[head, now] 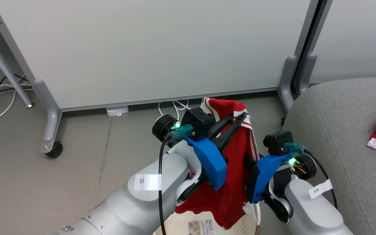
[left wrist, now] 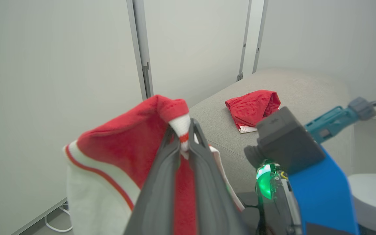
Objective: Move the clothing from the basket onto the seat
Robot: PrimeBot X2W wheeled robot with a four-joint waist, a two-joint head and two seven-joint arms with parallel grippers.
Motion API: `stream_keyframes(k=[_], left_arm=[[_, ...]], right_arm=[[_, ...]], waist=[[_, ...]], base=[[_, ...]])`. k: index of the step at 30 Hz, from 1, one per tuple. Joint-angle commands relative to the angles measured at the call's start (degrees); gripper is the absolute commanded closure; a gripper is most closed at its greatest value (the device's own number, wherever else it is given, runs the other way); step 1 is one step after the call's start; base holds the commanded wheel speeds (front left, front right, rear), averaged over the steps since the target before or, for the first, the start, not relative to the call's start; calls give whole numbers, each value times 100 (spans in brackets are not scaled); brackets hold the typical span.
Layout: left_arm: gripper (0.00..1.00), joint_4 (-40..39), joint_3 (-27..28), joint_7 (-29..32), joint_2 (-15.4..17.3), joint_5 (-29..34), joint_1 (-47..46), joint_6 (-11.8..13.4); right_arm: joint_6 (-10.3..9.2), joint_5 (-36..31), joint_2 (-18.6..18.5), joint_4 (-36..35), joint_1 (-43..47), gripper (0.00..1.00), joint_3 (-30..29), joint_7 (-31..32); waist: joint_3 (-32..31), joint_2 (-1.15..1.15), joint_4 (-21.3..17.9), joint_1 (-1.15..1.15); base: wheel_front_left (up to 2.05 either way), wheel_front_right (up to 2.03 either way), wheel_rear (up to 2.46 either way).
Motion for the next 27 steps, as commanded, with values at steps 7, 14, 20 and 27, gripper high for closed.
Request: stream_keyframes(k=[7, 14, 20, 27], left_arm=[[100, 72, 107, -31, -2, -12, 83, 37], [100, 122, 86, -31, -2, -35, 90, 2], [100, 142, 54, -31, -2, -58, 84, -20], [0, 128, 132, -31, -2, -15, 130, 18]], right_arm=[[2, 201, -140, 75, -165, 100, 149, -206], [2, 339, -173, 159, -226, 100, 242, -300], [2, 421, -185, 247, -262, 100, 283, -372], [1, 493, -199, 316, -328, 100, 319, -439]], waist=[[-9, 0, -112, 0], [-2, 0, -158, 0], [9, 0, -165, 0], [28, 0, -157, 0]], base=[[0, 0, 0], [0, 0, 0], [0, 0, 0], [0, 0, 0]])
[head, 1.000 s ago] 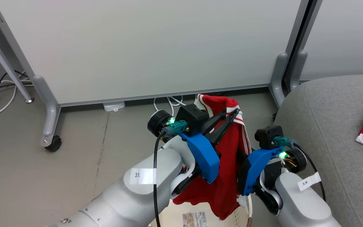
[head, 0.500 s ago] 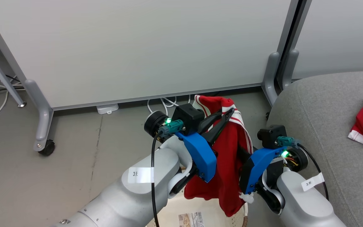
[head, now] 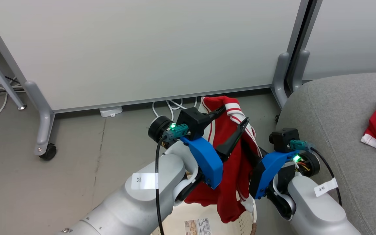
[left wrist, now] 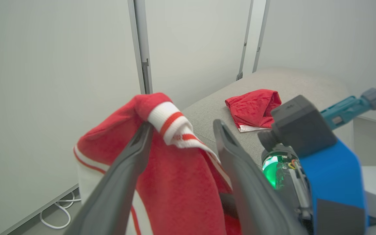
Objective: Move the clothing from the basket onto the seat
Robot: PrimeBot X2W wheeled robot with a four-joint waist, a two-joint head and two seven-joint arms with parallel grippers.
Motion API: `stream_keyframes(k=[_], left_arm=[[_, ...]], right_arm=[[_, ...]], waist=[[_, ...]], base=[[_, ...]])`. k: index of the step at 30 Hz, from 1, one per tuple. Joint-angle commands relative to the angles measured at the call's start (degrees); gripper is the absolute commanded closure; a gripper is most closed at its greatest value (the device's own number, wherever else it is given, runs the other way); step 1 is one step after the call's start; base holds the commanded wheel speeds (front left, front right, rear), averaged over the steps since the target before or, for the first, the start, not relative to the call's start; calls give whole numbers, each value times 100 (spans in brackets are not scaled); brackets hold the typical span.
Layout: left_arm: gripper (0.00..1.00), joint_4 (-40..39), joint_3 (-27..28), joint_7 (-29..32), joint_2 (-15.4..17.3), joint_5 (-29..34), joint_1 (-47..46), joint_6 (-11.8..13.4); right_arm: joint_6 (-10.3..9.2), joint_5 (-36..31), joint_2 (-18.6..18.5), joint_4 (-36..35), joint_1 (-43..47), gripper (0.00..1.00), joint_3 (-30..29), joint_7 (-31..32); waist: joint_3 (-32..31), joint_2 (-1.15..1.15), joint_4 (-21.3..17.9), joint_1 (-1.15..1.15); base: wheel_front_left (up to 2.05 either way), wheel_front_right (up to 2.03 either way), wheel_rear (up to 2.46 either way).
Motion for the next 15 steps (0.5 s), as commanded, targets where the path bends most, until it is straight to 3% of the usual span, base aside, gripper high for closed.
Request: stream_keyframes(k=[1, 15], left_arm=[[0, 1, 24, -29, -1, 25, 75, 20], [0, 26, 176, -29, 0, 184, 160, 61]], right_arm=[[3, 9, -36, 11, -111, 100, 10, -31], [3, 115, -38, 145, -214, 100, 70, -122]], waist=[[2, 0, 3, 0], [37, 0, 2, 0]], base=[[0, 0, 0], [0, 0, 0]])
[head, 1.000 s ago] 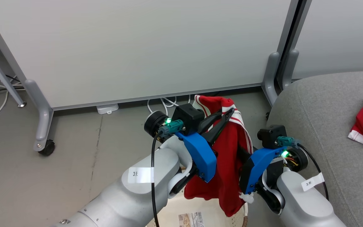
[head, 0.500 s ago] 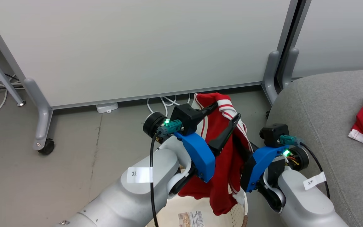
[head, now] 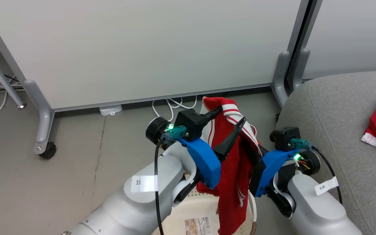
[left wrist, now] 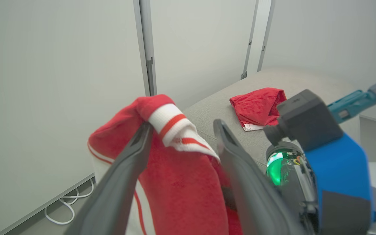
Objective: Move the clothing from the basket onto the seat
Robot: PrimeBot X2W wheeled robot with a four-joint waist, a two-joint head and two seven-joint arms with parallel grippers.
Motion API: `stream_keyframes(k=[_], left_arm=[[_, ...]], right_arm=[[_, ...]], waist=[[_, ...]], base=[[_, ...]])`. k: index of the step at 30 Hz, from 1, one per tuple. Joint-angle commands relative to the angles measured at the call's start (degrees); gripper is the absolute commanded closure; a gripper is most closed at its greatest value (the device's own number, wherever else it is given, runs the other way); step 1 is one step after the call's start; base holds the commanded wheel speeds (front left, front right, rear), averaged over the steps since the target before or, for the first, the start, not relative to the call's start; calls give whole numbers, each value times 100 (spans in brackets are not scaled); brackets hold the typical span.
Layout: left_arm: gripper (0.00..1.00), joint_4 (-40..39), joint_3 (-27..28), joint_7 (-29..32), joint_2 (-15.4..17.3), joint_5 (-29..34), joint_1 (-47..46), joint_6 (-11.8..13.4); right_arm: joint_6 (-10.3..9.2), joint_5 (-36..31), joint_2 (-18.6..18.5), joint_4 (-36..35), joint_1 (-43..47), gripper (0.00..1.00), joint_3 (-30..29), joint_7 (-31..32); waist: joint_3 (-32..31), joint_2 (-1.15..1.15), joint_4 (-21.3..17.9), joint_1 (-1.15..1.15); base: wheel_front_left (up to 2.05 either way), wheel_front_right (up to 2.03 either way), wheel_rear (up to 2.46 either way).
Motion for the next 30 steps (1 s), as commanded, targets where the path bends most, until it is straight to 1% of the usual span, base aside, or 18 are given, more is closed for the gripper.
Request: stream_keyframes(k=[1, 5, 9, 16, 20, 25, 30], left_arm=[[0, -4, 65, -29, -1, 72, 103, 18], [0, -143, 433, -29, 1, 386, 360, 105], [0, -384, 936, -29, 131, 795, 800, 77], [0, -1058, 1817, -28, 418, 1630, 1738, 11], [0, -1447, 2370, -29, 527, 2062, 2298, -23], [0, -1712, 2948, -25, 576, 2516, 3006, -54], [0, -1824, 3273, -24, 545, 2792, 3411, -99]], right_arm=[[3, 38, -39, 11, -135, 100, 3, -34], [3, 44, -58, 3, -152, 100, -11, -70], [3, 10, -68, -13, -176, 100, -39, -118], [3, 4, -95, -80, -169, 100, -107, -148], [3, 2, -88, -100, -100, 100, -153, -162], [3, -6, -86, -128, -14, 100, -193, -168], [3, -9, -112, -158, 48, 100, -246, -153]], waist=[[16, -1, 3, 0], [79, -1, 8, 0], [116, -1, -1, 0], [171, -1, -10, 0], [148, -1, -10, 0], [106, -1, -6, 0], [83, -1, 23, 0]], base=[[0, 0, 0], [0, 0, 0], [0, 0, 0], [0, 0, 0], [0, 0, 0], [0, 0, 0], [0, 0, 0]])
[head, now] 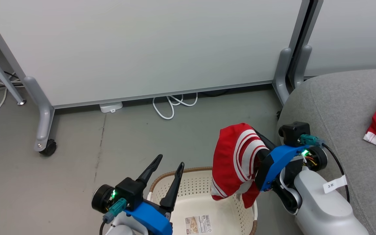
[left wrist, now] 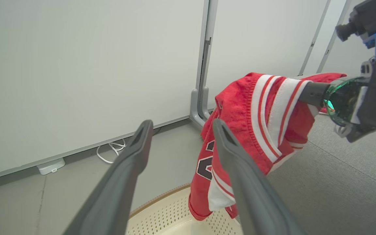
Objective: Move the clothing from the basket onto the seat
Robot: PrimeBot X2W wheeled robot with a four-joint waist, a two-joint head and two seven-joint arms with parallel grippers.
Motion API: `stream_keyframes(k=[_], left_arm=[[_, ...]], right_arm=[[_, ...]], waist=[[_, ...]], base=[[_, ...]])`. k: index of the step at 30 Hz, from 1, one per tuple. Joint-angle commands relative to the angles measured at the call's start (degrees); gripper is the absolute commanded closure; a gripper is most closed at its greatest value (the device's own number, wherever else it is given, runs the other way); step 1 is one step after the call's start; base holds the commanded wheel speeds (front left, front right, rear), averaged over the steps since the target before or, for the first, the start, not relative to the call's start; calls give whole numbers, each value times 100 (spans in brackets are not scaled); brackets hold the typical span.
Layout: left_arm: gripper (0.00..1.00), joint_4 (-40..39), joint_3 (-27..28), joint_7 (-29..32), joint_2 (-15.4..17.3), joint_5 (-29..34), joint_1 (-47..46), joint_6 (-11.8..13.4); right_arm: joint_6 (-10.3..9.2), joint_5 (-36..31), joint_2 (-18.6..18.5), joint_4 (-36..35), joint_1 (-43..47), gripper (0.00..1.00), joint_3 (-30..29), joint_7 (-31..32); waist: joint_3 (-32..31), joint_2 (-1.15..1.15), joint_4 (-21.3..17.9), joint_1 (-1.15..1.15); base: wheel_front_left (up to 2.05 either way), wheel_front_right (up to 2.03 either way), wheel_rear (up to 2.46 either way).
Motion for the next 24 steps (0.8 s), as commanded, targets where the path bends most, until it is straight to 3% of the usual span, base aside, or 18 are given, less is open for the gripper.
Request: stream_keyframes(k=[1, 14, 24], left_arm=[[0, -41, 63, -17, -16, 70, 88, -33], [0, -204, 282, -17, -115, 354, 269, -64], [0, -269, 269, -17, -90, 310, 172, -66]], right_arm=[[3, 1, -33, -40, 76, 100, -26, -15], [2, -22, -37, -137, 143, 100, -104, 53], [3, -70, -37, -261, 76, 100, -187, 44]], waist=[[-3, 0, 12, 0], [31, 0, -142, 0], [143, 0, -931, 0]], base=[[0, 0, 0], [0, 0, 0], [0, 0, 0]])
